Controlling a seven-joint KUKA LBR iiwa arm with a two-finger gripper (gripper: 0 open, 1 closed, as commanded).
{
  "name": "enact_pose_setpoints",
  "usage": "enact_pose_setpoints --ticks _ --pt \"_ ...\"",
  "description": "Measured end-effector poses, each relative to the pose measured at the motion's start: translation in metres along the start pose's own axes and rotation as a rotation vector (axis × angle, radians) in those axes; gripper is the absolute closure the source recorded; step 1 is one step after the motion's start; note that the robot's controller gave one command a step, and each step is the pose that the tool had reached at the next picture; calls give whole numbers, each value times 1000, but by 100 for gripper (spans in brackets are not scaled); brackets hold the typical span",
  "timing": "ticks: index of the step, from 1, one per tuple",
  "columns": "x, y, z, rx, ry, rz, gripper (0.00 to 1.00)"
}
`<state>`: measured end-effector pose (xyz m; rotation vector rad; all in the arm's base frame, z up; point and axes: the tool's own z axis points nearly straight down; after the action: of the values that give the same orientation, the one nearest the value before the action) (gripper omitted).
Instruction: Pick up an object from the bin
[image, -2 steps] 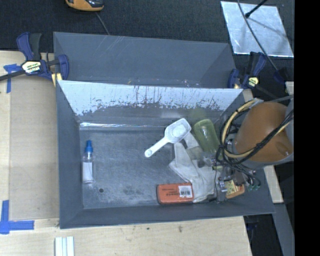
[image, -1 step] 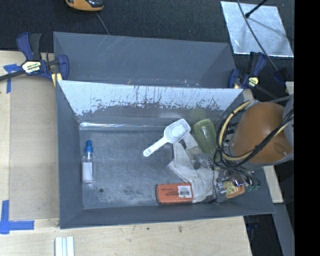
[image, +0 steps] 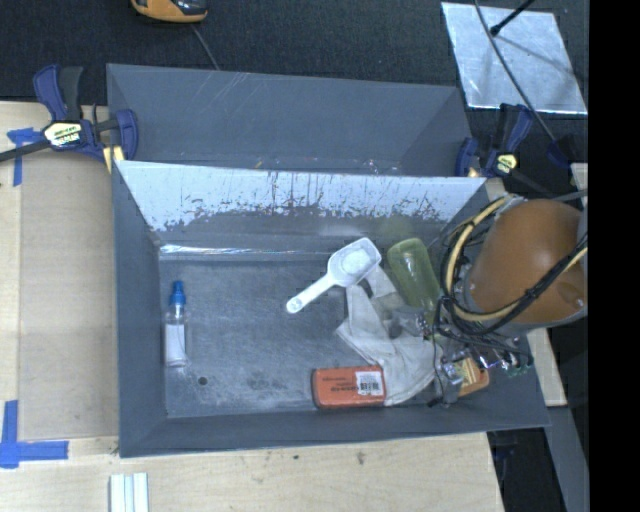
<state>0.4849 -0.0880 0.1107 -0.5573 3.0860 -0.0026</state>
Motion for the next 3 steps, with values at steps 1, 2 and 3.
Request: enact_pose_setpoints --ticks 1,2,3 --pt "-9 25 26 1 0 -144 0" --pt "-26 51 39 1 -2 -550 100" --pt "-26 51 39 1 -2 -550 100"
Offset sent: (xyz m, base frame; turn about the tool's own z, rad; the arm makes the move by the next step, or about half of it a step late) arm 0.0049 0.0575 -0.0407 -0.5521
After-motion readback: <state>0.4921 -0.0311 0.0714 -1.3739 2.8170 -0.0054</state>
